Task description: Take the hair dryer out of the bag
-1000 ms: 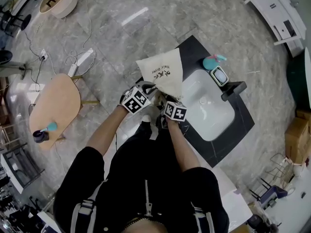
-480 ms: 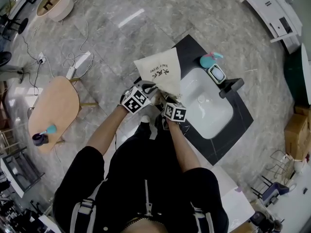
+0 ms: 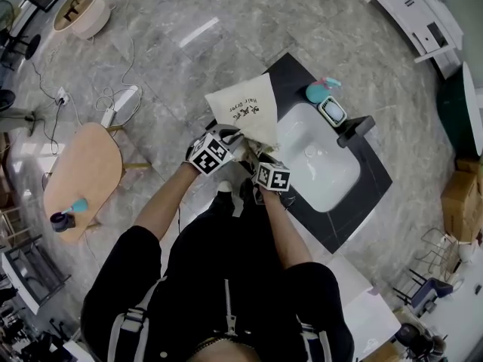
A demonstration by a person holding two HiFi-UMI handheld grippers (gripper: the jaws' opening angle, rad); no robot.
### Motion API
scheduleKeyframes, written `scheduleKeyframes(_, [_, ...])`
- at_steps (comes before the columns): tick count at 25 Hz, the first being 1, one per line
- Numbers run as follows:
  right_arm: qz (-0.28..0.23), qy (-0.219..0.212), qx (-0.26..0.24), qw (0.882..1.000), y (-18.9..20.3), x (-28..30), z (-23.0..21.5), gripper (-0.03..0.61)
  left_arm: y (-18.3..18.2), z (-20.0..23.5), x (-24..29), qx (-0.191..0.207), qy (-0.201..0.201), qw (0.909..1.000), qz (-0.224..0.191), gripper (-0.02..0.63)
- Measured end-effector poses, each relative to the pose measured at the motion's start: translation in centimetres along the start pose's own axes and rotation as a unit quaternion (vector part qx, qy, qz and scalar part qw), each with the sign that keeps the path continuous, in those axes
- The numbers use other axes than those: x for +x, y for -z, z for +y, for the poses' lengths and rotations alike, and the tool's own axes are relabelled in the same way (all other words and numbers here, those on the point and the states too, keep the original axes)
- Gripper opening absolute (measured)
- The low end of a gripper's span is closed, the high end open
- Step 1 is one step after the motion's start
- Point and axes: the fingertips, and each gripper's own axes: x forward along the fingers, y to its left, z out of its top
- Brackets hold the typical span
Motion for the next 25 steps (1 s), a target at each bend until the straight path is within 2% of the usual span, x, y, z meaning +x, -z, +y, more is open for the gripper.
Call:
scheduleKeyframes(6, [-0.002, 0.004, 0.002, 1.0, 0.8, -0.9, -0.3, 0.132, -0.5, -0.2, -0.2, 0.009, -0.004, 0.9999, -0.009, 0.058])
scheduleKeyframes(25, [-0.004, 0.005, 0.003, 1.0, 3.3, -3.5, -1.8, 0.129, -0.9, -0.9, -0.4, 0.028, -0.013, 0.9995, -0.003, 0.058])
